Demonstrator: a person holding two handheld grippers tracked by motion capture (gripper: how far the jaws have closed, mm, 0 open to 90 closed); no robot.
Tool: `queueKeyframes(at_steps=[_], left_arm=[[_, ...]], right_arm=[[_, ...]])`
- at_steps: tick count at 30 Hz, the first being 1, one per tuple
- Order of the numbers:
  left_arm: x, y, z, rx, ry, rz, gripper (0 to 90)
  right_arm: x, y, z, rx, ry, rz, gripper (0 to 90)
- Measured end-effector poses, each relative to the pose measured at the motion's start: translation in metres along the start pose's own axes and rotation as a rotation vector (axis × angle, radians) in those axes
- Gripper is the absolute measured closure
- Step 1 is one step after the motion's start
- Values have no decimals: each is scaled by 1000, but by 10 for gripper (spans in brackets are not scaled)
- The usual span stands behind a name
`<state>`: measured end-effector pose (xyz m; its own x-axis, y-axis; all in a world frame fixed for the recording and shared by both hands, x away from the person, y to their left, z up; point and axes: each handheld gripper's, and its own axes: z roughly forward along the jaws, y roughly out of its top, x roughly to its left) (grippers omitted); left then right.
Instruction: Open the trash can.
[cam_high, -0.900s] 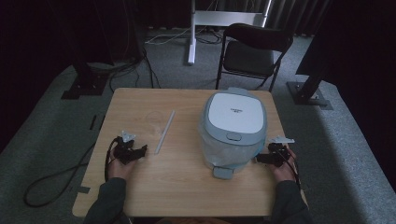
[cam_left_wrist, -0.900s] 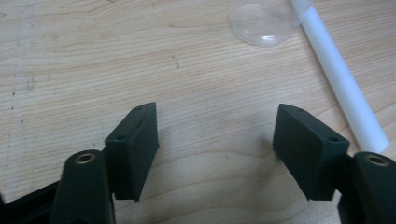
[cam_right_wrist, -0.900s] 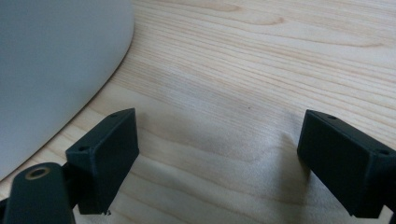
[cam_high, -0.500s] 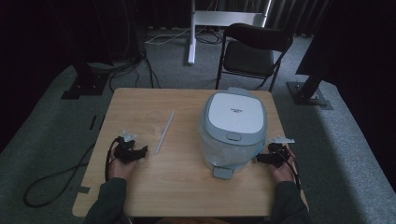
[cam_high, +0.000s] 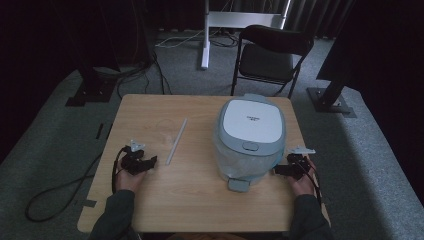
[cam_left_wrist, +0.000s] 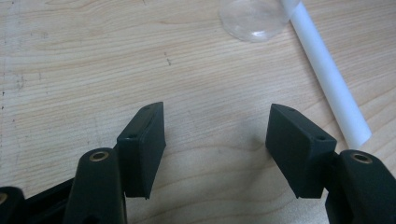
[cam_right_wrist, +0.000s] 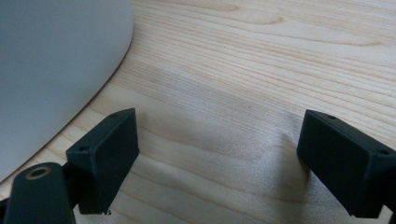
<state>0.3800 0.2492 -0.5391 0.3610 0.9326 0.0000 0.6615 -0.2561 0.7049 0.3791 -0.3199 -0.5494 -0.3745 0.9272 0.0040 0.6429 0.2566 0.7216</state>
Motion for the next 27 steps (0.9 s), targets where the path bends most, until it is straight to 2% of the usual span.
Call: queueKeyframes(at_steps=[1, 3, 7, 12, 27], left_arm=[[-1, 0, 0, 3, -18, 3, 381], [-1, 1, 0, -1, -27, 3, 380], [-2, 2, -2, -5, -35, -3, 380], [-4, 4, -9, -33, -56, -14, 381], [-9, 14, -22, -78, -115, -11, 408]], right_arm=[[0, 0, 0, 0, 0, 0, 116], [0, 0, 0, 0, -1, 2, 116], [0, 0, 0, 0, -1, 2, 117], [0, 0, 0, 0, -1, 2, 116], [0, 0, 0, 0, -1, 2, 116]])
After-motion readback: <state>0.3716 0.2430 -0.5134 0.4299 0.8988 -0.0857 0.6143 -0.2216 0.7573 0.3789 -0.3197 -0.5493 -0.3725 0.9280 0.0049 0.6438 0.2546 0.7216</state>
